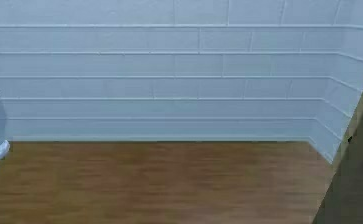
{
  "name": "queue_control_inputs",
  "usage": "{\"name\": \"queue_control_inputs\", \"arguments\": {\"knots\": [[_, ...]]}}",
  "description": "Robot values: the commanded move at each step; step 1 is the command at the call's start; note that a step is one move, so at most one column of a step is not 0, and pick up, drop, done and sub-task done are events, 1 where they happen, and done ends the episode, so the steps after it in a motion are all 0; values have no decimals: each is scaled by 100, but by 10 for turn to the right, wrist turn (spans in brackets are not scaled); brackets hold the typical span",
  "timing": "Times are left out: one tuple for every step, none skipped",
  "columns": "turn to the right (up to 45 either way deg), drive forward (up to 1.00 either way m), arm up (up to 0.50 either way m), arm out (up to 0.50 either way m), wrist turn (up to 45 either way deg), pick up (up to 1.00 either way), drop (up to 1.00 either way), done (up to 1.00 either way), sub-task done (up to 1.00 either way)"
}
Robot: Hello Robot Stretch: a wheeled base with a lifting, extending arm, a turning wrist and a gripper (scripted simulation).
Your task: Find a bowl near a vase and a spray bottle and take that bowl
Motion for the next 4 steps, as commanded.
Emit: {"name": "queue_control_inputs", "arguments": {"knots": [[0, 100, 0, 0, 0, 0, 0, 0, 0], [450, 0, 0, 0, 0, 0, 0, 0, 0], [0, 5, 0, 0, 0, 0, 0, 0, 0], [120, 0, 0, 0, 0, 0, 0, 0, 0]]}}
